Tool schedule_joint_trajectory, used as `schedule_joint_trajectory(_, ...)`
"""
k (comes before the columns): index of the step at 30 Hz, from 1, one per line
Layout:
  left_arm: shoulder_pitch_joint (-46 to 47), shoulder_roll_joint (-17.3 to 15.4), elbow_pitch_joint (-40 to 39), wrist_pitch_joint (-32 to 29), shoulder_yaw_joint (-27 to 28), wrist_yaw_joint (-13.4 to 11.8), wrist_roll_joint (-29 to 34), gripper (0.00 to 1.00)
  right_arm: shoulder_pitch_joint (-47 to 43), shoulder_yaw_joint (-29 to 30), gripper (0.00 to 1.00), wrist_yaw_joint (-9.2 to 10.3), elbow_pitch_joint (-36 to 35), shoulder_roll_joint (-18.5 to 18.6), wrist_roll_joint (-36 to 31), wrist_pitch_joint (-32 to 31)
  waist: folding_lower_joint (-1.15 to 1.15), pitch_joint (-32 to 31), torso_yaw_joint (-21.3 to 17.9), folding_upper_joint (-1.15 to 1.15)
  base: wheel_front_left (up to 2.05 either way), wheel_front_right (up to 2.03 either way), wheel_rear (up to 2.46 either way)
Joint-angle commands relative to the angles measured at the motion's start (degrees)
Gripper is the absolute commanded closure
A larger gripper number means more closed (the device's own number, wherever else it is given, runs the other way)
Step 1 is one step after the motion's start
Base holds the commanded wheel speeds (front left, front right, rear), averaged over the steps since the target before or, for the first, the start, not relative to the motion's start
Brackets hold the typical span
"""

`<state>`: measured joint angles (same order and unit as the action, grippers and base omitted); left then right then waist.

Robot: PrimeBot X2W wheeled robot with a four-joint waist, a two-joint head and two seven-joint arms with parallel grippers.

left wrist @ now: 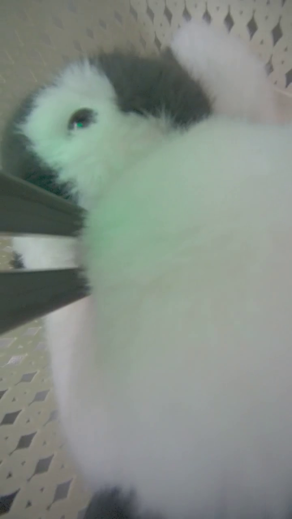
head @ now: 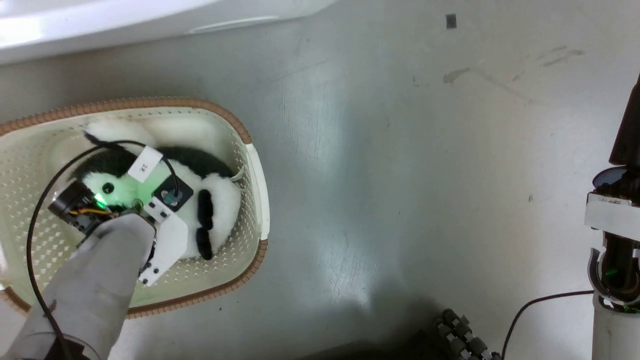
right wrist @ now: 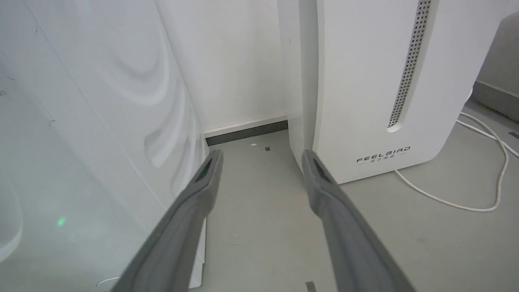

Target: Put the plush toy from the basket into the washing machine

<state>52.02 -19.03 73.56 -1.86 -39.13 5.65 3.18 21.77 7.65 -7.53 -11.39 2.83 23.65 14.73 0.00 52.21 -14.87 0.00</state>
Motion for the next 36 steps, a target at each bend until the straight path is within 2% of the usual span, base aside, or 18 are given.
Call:
schedule_joint_trajectory(1,-1.42,0.56,0.39,1.47,-0.24,-0.28,-0.63,1.00,0.34,0.35,0.00,0.04,0.25,0.05,-0.19,0.27,0.00,-1.53,0.43,0.00,0.00,0.00,0.00)
schedule_joint_trajectory(24,-8.57,7.67,0.40,11.97,1.37,-0.17,-7.52,1.00,-6.42,1.13,0.00,0.04,4.81,0.05,-3.39,0.27,0.00,-19.65,5.87,0.00,0.00,0.00,0.00)
schedule_joint_trajectory(36,-14.19,12.05,0.13,15.74,1.66,-2.20,-10.02,1.00,-11.05,2.13,0.00,0.04,6.46,0.05,-5.16,0.27,0.00,-28.70,9.66,0.00,0.00,0.00,0.00)
